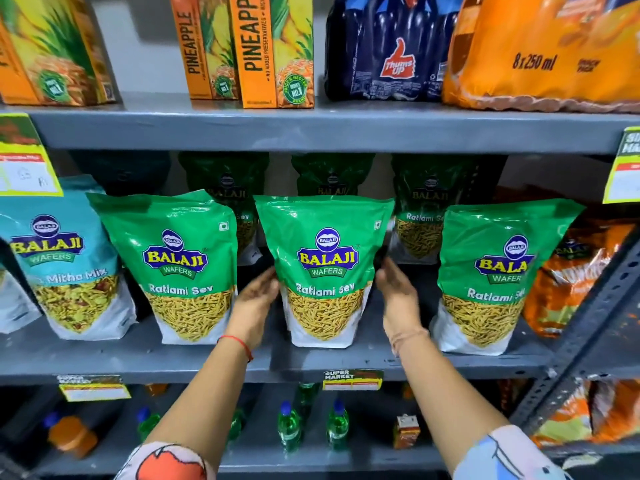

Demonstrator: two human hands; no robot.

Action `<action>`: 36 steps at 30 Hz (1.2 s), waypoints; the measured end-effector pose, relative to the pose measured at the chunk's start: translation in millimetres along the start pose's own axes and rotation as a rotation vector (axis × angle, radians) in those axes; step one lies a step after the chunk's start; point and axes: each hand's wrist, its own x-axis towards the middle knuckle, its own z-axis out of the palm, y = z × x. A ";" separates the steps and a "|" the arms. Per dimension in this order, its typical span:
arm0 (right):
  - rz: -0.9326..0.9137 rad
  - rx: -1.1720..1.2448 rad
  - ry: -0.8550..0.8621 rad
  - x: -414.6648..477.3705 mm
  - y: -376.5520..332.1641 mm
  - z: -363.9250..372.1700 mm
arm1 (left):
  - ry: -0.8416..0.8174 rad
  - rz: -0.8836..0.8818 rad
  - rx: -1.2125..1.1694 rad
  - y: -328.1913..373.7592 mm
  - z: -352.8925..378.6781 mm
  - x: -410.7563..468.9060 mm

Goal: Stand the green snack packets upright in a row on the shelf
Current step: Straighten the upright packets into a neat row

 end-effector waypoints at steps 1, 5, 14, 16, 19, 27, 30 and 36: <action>-0.021 0.059 0.049 5.4 -9.7 6.0 | 0.028 0.019 -0.087 8.2 3.4 3.4; -0.027 0.182 0.089 19.5 -27.6 30.2 | 0.096 0.020 -0.216 26.7 22.7 13.8; 0.000 0.328 0.241 28.0 -25.4 33.8 | 0.232 -0.030 -0.277 26.1 27.2 29.5; -0.002 0.349 0.263 30.1 -25.9 33.9 | 0.275 -0.033 -0.277 24.2 25.0 34.3; -0.005 0.342 0.278 31.4 -24.8 34.9 | 0.309 -0.025 -0.287 21.1 22.6 38.7; -0.051 0.243 0.139 20.5 -27.7 34.0 | 0.200 -0.011 -0.275 28.1 22.8 22.1; -0.059 0.089 0.088 -2.8 -21.1 23.5 | 0.202 0.037 -0.192 24.2 21.8 6.2; -0.120 -0.313 0.232 -81.8 34.5 -43.3 | 0.537 0.130 0.335 -31.9 32.1 -66.9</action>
